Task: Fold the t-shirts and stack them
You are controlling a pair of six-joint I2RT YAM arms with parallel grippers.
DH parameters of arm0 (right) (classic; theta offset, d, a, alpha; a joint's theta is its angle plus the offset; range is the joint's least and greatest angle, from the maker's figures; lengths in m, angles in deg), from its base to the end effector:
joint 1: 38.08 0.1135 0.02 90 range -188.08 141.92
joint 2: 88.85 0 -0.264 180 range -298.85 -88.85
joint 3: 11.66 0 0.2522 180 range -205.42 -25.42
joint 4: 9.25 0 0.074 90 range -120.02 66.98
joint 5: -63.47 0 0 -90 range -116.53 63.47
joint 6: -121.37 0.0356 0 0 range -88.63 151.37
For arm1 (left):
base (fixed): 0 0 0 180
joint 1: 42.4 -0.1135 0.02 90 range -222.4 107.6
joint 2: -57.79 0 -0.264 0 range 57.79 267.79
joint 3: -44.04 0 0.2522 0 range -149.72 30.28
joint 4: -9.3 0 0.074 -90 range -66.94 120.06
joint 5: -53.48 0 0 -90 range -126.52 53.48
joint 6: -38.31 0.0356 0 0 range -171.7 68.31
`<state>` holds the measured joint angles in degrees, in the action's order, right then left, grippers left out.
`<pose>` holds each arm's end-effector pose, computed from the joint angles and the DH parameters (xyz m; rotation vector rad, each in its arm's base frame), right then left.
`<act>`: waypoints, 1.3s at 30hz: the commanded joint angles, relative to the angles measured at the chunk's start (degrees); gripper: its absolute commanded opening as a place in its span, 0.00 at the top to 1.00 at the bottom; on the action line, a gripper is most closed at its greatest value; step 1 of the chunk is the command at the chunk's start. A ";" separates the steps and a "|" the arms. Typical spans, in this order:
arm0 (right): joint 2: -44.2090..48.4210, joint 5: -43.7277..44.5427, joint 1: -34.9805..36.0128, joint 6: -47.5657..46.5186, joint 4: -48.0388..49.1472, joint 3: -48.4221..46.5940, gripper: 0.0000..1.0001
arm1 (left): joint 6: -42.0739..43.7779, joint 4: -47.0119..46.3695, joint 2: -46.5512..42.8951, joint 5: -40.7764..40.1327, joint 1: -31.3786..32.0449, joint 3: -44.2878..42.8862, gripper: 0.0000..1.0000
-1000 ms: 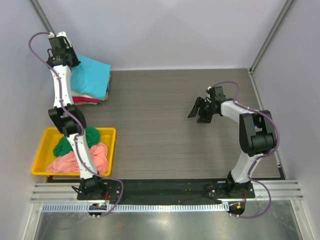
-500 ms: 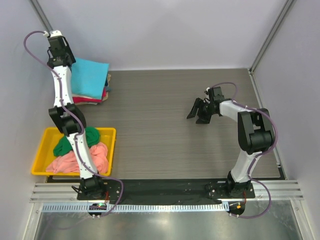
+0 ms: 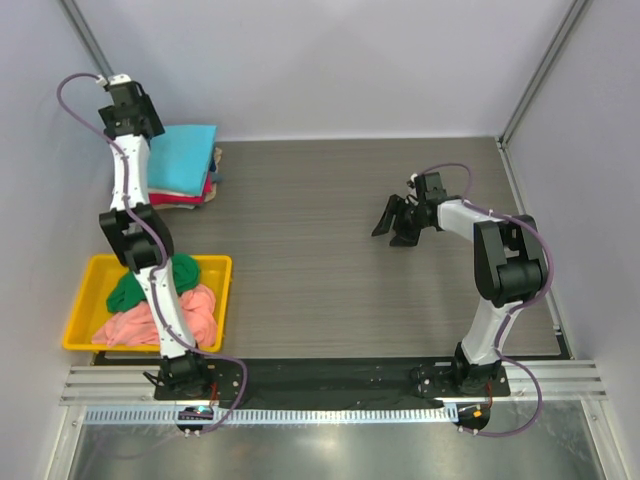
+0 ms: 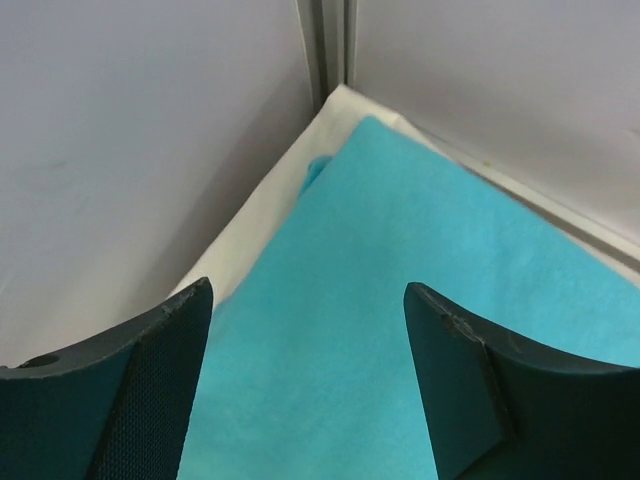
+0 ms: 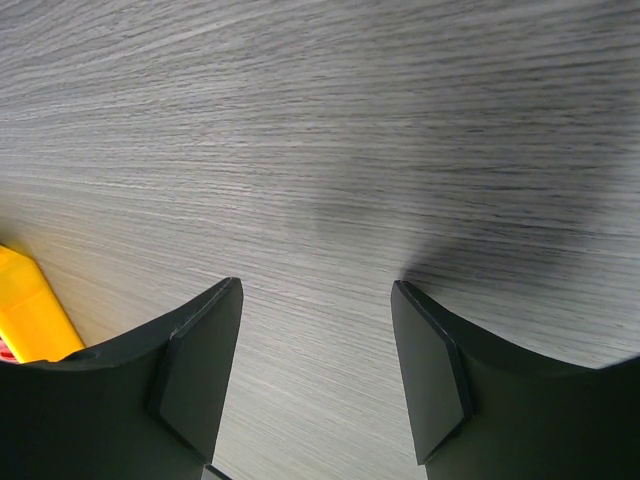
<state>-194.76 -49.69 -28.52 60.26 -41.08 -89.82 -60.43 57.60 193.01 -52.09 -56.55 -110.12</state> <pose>0.3621 0.0752 0.1579 0.3019 2.6599 0.7564 0.5216 0.1414 0.3282 -0.5740 1.9996 0.3404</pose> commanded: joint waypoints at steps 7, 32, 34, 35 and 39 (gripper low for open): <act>0.53 0.40 1.42 -0.85 0.75 -2.31 0.32 | -4.54 0.43 -21.64 -17.81 6.50 14.09 0.20; 26.44 14.09 17.33 0.90 6.11 10.51 0.27 | -13.59 5.61 -86.41 11.34 20.13 87.83 0.08; 29.34 16.81 19.60 1.79 7.16 12.45 0.27 | -13.77 6.93 -89.32 11.53 20.13 90.28 0.07; 30.14 17.61 20.49 2.66 7.51 14.20 0.27 | -13.59 7.11 -92.38 11.44 20.13 91.00 0.07; 31.38 20.07 24.62 2.93 9.80 16.06 0.27 | -14.47 5.89 -98.73 11.18 20.30 93.64 0.06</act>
<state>-165.14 -34.46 -6.03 61.79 -35.53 -74.21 -73.85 64.12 97.12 -42.67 -36.51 -17.54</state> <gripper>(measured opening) 0.734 0.941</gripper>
